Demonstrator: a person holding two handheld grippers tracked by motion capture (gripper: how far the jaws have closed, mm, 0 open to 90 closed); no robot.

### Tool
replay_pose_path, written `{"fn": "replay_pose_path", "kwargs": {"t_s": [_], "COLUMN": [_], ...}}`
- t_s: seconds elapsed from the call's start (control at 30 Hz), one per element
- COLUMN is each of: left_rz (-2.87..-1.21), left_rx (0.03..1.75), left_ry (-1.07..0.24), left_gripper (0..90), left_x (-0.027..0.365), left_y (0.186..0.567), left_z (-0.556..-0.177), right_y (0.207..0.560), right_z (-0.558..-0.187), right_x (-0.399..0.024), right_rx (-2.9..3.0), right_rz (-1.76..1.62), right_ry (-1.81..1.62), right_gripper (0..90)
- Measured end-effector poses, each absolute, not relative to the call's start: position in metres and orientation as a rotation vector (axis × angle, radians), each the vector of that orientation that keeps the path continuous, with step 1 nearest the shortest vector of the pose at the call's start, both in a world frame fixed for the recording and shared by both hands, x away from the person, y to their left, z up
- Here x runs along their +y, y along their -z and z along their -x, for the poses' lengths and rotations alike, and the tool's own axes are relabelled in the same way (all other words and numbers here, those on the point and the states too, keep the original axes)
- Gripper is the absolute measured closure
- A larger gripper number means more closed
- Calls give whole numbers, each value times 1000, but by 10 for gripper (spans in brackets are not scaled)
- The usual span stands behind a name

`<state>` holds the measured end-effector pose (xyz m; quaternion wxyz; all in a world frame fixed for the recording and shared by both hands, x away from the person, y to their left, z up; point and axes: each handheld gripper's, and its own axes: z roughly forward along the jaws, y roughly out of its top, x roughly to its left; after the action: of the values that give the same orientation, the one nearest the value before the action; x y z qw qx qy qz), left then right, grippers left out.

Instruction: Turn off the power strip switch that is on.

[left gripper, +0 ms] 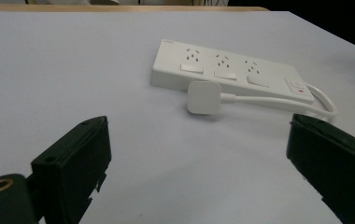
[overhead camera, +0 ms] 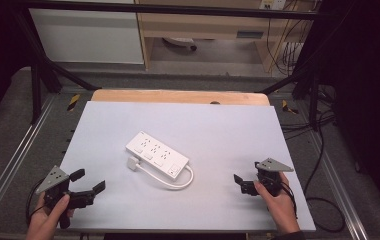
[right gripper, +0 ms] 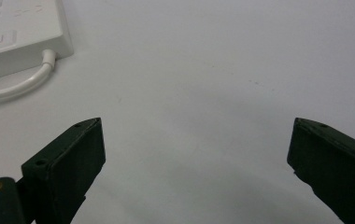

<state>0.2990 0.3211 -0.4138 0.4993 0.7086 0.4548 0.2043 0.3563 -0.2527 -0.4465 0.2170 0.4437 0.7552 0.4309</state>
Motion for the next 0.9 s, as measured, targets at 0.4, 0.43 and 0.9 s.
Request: {"fn": "replay_pose_path", "kwargs": {"t_s": [0.4, 0.43, 0.9], "left_rz": [-1706, -1705, -1650], "left_rx": [1096, 1096, 1061], "left_ry": [-494, -492, -469], "left_gripper": [62, 61, 60], "left_x": [322, 322, 322], "left_y": [413, 413, 406], "left_z": [-299, -299, -297], "right_y": [444, 444, 442], "right_z": [-355, -355, -353], "right_x": [-254, -254, -252], "right_rx": [2061, 2059, 2064], "right_rz": [-1243, -1242, -1210], "right_ry": [-1218, -1222, -1240], "right_gripper": [39, 39, 36]}}
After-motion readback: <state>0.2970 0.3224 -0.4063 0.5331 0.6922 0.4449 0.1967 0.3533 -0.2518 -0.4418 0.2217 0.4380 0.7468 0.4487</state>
